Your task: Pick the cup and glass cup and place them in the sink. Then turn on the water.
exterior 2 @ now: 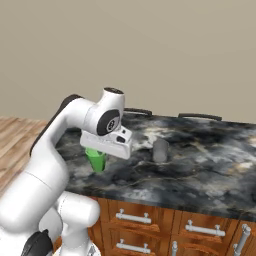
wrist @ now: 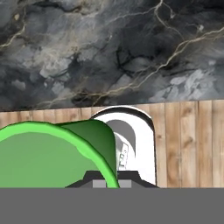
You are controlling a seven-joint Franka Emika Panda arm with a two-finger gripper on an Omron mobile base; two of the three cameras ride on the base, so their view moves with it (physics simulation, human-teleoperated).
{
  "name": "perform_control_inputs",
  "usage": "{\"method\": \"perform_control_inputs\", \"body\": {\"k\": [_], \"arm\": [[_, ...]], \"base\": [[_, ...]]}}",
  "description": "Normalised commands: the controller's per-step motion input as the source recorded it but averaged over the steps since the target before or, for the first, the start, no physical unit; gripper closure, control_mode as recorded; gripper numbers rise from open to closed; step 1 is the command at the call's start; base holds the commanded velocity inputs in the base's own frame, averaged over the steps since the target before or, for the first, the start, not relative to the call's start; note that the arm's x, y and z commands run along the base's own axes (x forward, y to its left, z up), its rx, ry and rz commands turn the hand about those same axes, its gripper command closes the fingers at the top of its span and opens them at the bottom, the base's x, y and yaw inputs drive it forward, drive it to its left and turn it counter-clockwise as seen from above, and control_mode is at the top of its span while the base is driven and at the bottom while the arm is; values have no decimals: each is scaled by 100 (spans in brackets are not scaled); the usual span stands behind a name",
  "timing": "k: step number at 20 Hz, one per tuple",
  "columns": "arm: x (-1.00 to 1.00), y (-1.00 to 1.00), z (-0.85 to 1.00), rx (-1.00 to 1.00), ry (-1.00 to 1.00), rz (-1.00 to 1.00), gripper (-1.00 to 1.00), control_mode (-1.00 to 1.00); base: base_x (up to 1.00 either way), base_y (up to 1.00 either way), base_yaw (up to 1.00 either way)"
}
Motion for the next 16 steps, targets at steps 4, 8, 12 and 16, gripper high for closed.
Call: {"method": "perform_control_inputs", "body": {"k": [4, 8, 12, 16], "arm": [[-1, 0, 0, 0, 1, 0, 100, -100], [0, 0, 0, 0, 0, 0, 100, 100], [0, 0, 0, 0, 0, 0, 100, 100], [0, 0, 0, 0, 0, 0, 100, 100]], "base": [[0, 0, 0], [-89, -45, -11], [-100, -66, -19], [-33, -16, -24]]}}
